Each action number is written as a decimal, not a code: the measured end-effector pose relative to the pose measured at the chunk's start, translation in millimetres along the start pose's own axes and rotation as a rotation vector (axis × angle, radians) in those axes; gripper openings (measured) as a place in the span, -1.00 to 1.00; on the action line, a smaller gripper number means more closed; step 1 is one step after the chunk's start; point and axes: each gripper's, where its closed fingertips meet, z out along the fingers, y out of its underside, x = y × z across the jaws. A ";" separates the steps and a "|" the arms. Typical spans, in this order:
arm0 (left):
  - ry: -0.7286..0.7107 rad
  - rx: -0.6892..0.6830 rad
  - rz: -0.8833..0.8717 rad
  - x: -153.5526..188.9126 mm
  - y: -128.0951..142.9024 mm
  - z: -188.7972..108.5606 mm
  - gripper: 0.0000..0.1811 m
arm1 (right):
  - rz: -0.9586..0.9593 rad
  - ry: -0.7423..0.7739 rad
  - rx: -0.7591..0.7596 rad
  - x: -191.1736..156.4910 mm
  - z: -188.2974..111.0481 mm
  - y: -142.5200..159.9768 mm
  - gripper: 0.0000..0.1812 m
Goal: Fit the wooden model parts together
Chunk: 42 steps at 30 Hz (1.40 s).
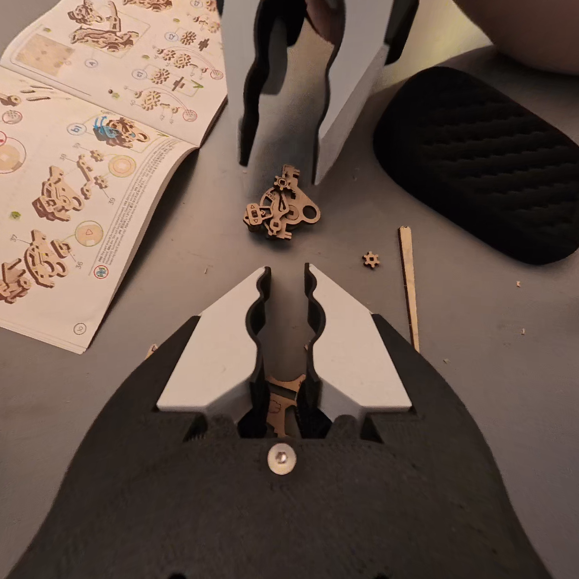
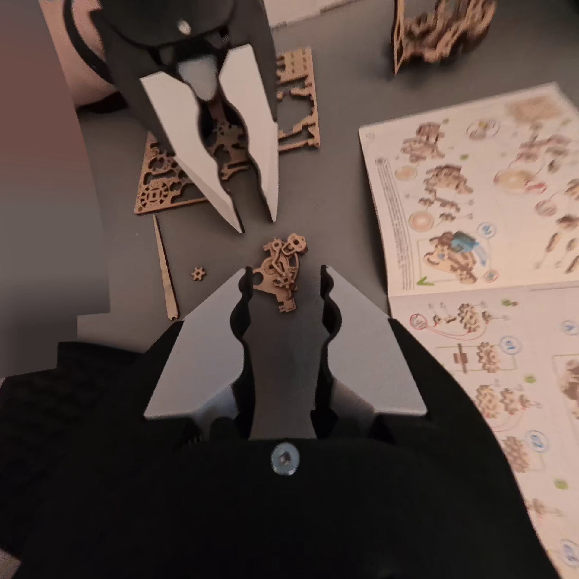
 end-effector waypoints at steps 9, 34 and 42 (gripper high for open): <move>-0.024 0.013 -0.024 -8.3 -0.2 -8.1 -0.81 | -0.449 -0.018 -0.039 -53.4 18.5 7.4 -0.79; 0.036 0.105 0.060 6.5 -17.7 -15.6 -0.78 | -0.130 -0.218 0.048 -60.3 18.9 -1.2 -0.90; -0.020 0.321 0.371 37.5 -52.5 -36.4 -0.84 | 0.533 -0.618 0.272 -56.0 -16.0 -41.1 -0.91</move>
